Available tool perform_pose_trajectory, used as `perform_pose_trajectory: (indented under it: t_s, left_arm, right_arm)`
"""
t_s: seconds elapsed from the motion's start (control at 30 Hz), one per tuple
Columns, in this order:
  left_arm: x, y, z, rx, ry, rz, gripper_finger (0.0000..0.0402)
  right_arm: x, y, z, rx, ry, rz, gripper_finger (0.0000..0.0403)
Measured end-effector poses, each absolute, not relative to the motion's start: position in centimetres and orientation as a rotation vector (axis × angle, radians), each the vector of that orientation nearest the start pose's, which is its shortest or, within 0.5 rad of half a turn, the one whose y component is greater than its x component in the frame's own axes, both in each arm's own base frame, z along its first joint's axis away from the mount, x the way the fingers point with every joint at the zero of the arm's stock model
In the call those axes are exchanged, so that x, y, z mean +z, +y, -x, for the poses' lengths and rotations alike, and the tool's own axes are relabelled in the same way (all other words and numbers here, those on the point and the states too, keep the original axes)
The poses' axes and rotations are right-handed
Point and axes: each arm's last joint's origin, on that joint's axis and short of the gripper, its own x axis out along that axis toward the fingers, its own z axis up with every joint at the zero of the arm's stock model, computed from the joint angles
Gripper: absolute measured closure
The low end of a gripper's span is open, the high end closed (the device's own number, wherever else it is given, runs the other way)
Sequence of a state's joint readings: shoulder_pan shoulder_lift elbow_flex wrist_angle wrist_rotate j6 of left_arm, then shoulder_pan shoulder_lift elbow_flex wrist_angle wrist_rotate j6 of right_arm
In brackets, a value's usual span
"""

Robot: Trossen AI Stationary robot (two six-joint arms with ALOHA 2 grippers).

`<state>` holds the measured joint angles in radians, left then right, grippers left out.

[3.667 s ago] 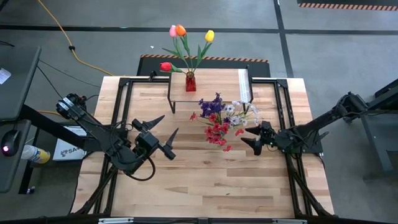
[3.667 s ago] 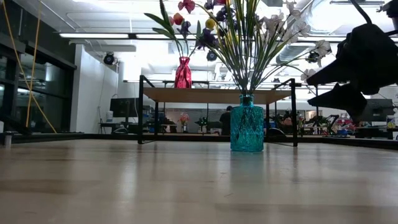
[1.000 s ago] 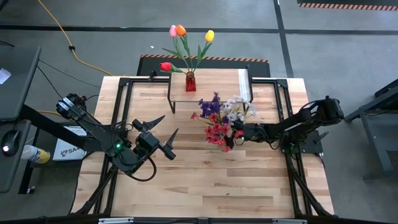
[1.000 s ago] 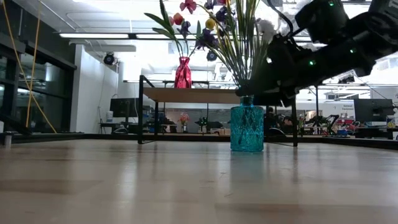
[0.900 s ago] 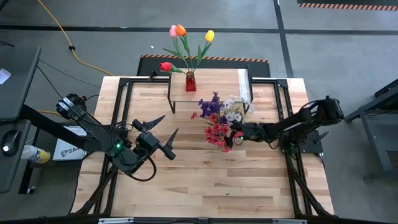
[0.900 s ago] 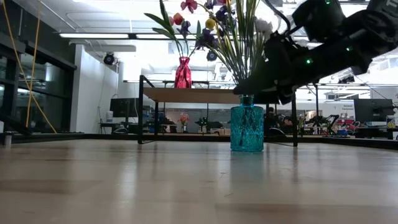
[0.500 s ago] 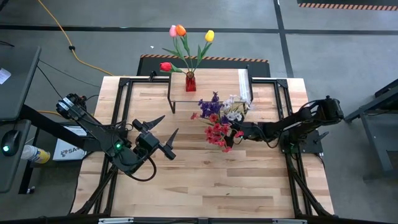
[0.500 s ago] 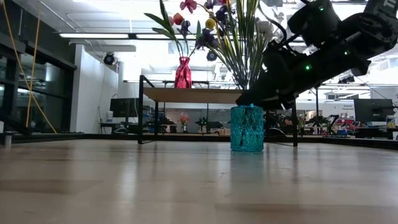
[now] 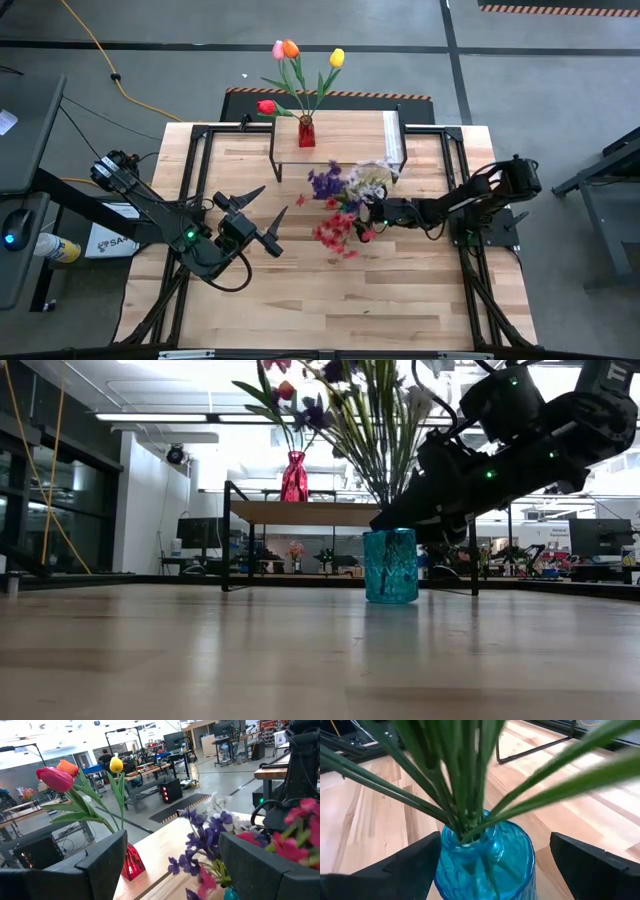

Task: Pick and place flowers into a vace then onto a shelf
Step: Put the blue flower vase on the shelf

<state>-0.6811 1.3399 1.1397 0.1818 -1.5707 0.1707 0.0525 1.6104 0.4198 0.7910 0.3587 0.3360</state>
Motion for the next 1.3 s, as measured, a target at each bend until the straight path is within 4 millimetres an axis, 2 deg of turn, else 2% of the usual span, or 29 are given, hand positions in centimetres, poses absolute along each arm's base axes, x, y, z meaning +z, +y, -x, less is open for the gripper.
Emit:
perform_pose_trajectory:
  t_s: [0.53, 0.97, 1.1, 1.3]
  left_arm:
    - [36.9, -15.3, -23.5, 0.887, 0.085, -0.178, 0.0055]
    - [36.9, -15.3, -23.5, 0.887, 0.084, -0.177, 0.0055]
    - [36.9, -15.3, -23.5, 0.887, 0.084, -0.177, 0.0055]
    - [36.9, -15.3, -23.5, 0.887, 0.084, -0.177, 0.0055]
  right_arm:
    - [12.7, 0.3, -26.4, -0.393, 0.316, -0.239, 0.0041]
    - [12.8, -0.7, -26.5, -0.406, 0.303, -0.26, 0.0044]
    - [12.8, -0.7, -26.5, -0.406, 0.302, -0.262, 0.0069]
    - [12.8, -0.7, -26.5, -0.407, 0.301, -0.262, 0.0133]
